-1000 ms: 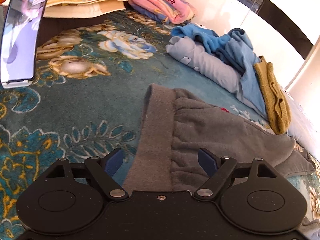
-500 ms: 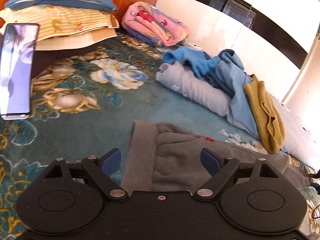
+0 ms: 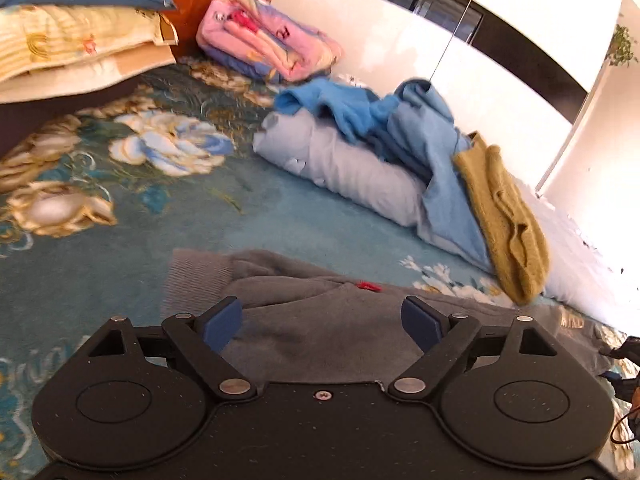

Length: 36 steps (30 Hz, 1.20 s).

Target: Fold clothes

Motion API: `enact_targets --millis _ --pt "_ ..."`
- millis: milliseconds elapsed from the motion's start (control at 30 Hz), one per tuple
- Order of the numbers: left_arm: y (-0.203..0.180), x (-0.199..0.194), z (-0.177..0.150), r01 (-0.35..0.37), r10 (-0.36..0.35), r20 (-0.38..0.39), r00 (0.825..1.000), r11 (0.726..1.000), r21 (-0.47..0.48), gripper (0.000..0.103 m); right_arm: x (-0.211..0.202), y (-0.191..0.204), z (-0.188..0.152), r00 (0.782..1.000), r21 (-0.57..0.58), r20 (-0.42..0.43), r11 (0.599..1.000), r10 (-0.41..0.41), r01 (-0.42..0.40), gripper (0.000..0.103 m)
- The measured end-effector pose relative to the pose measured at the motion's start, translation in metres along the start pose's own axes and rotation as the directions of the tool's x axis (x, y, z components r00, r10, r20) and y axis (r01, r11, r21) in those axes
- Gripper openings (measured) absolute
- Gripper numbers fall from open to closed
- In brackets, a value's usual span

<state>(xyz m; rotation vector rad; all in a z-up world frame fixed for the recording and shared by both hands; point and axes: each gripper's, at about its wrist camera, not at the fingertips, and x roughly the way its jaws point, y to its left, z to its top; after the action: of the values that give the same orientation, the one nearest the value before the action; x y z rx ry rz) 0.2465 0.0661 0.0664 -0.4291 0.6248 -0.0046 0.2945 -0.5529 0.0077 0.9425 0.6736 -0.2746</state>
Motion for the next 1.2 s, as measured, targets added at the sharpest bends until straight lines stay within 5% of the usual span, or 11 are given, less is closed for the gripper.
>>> enact_targets --millis 100,167,333,533,733,833,967,1067,1167,1200 --pt "0.005 0.019 0.003 -0.008 0.007 -0.022 1.0 0.998 -0.063 0.086 0.007 0.002 -0.004 0.998 0.016 -0.034 0.999 0.046 -0.046 0.005" --pt "0.01 0.028 0.005 -0.031 0.027 -0.038 0.999 0.993 -0.11 0.086 0.004 0.008 -0.007 0.999 -0.061 -0.019 0.998 0.027 -0.028 0.003" --pt "0.012 0.042 0.006 -0.09 0.082 -0.075 0.994 0.988 -0.125 0.084 -0.027 0.004 0.006 0.994 -0.1 0.112 0.995 -0.013 0.024 0.002" --pt "0.005 0.052 0.003 -0.133 0.125 -0.096 0.987 0.988 -0.077 0.085 -0.019 -0.019 0.006 0.997 -0.03 0.047 0.997 -0.068 0.07 0.002" --pt "0.008 0.023 0.013 -0.055 0.031 -0.132 0.991 0.982 -0.179 0.085 -0.059 -0.019 -0.003 0.998 -0.09 0.047 0.995 -0.028 0.032 0.003" --pt "0.011 -0.011 0.015 -0.009 -0.008 -0.086 0.996 0.98 -0.199 0.086 -0.094 -0.017 -0.008 0.998 -0.15 0.06 0.989 0.007 0.002 0.007" --pt "0.024 -0.059 0.008 0.012 -0.02 -0.037 0.999 0.981 -0.196 0.088 -0.139 -0.014 -0.016 0.996 -0.229 0.075 0.973 0.054 -0.036 0.031" --pt "0.035 -0.092 -0.007 0.008 -0.012 -0.022 1.0 0.985 -0.175 0.089 -0.182 -0.03 -0.032 0.991 -0.263 0.113 0.964 0.065 -0.033 0.037" --pt "0.04 -0.115 -0.023 -0.009 0.007 -0.023 1.0 0.996 -0.092 0.092 -0.231 -0.063 -0.06 0.982 -0.274 0.18 0.962 0.055 -0.004 0.096" --pt "0.041 -0.121 -0.028 -0.007 0.006 -0.014 1.0 0.997 -0.078 0.092 -0.246 -0.075 -0.07 0.978 -0.281 0.2 0.96 0.051 0.007 0.096"
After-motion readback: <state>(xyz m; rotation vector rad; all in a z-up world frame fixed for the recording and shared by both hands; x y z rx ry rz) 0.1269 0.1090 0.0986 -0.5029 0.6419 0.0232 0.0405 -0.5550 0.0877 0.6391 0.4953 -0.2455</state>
